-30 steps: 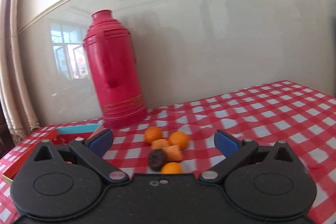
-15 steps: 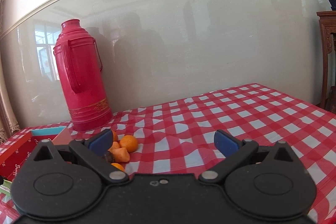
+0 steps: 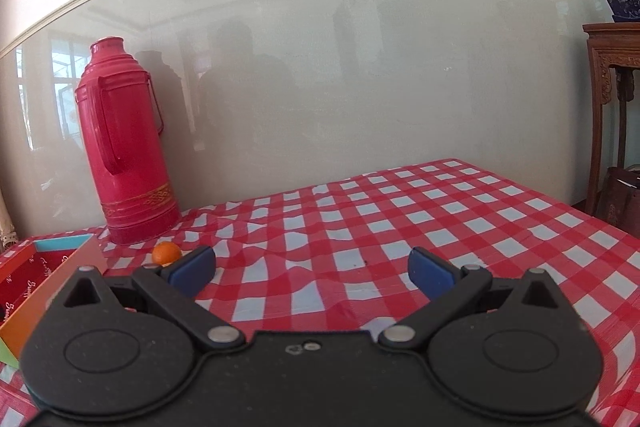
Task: Organize fruits
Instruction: 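Reach the left tool to another mandarin orange and grasp it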
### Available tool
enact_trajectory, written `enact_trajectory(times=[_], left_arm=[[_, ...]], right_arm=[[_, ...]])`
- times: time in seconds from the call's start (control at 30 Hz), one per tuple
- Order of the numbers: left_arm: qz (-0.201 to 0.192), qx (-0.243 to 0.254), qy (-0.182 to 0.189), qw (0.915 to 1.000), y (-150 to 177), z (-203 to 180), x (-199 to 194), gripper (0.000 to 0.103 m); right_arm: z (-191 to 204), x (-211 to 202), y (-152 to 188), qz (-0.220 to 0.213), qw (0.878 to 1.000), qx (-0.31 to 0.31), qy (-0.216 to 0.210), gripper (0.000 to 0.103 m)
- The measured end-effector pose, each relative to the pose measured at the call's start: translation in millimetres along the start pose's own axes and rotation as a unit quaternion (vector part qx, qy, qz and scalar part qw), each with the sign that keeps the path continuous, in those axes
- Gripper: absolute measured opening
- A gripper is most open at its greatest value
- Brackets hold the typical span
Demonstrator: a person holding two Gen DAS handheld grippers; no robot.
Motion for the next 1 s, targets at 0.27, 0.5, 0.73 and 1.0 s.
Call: enact_trajectory(times=[0.27,0.5,0.73,1.0], left_arm=[[0.011,0.027,0.057,0.9979,-7.1,-56.9,11.9,0.103],[0.036,0.061,0.099,0.9926,-3.4,-116.3,35.8,0.103],[0.081,0.098,0.123,0.9843,0.5,-168.9,58.3,0.067],[0.110,0.102,0.124,0.9809,2.9,-189.4,78.8,0.046]], right_arm=[[-24.1,-1.8,1.0,0.000,1.000,0.000,0.022,0.097],[-58.8,4.4,0.6,0.006,0.998,0.021,0.054,0.097],[-91.4,6.6,2.8,0.008,0.996,0.039,0.084,0.097],[-105.9,12.9,2.8,0.012,0.994,0.045,0.096,0.097]])
Point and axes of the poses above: each gripper's, at about its wrist camera, not at the fingertips, and x roughly the way its jaws point, z to its left, y to its underside, the point moved 6 cm from there along x, roughly the way its jaws point, and after that the axes turned 10 degrees about z, right-handed, at the moved point
